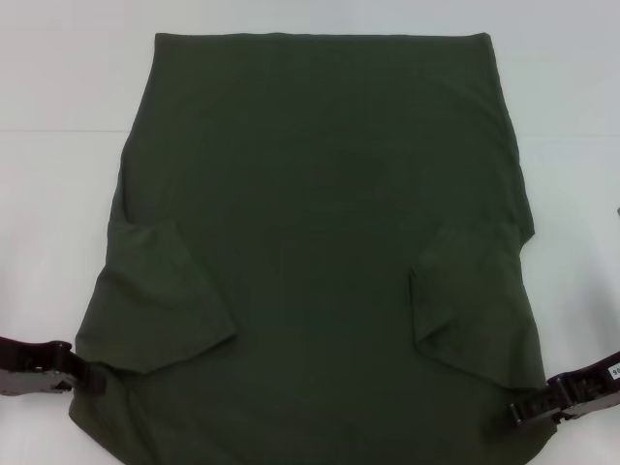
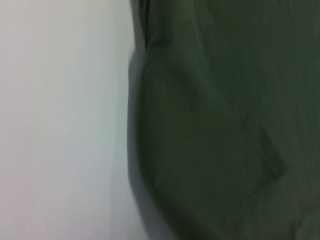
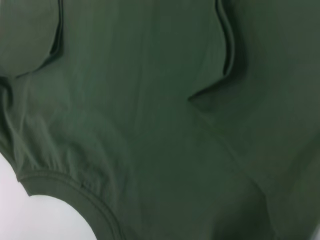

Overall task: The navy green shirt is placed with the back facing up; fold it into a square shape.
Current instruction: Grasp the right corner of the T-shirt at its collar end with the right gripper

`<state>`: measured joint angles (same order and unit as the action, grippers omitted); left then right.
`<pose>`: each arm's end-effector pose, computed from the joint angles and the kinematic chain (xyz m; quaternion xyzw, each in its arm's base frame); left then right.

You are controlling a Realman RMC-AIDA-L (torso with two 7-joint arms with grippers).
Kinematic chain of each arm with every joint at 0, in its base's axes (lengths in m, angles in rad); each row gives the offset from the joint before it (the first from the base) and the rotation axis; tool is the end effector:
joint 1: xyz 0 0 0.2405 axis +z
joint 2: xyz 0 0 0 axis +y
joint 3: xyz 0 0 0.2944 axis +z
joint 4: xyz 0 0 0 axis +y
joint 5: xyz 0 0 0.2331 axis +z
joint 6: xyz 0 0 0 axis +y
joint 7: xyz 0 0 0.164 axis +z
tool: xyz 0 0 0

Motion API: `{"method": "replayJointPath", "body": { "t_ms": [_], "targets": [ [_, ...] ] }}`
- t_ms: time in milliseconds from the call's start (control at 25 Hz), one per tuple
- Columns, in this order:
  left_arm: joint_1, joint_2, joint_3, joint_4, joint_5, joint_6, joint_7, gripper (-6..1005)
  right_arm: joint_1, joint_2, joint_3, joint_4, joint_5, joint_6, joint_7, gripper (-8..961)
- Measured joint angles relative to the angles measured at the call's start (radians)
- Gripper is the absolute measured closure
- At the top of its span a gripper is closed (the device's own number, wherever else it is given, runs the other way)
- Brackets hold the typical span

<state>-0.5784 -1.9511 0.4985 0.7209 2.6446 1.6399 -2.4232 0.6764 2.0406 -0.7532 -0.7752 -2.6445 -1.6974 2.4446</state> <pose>-0.3836 0.3542 0.0308 -0.7253 -0.6816 -0.0188 0.0952 0.3177 0.3684 -0.0238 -0.7977 0.5974 -0.0790 0.0224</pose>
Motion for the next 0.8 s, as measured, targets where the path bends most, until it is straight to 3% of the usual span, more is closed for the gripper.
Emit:
{"method": "replayJointPath", "body": {
  "t_ms": [600, 800],
  "targets": [
    [-0.007, 0.000, -0.003, 0.000, 0.000, 0.000, 0.002, 977, 0.003, -0.002, -0.001, 0.004, -0.006, 0.014, -0.015, 157],
    [-0.008, 0.000, -0.003, 0.000, 0.000, 0.000, 0.003, 977, 0.006, -0.001, -0.006, 0.004, -0.006, 0.014, -0.014, 342]
  ]
}}
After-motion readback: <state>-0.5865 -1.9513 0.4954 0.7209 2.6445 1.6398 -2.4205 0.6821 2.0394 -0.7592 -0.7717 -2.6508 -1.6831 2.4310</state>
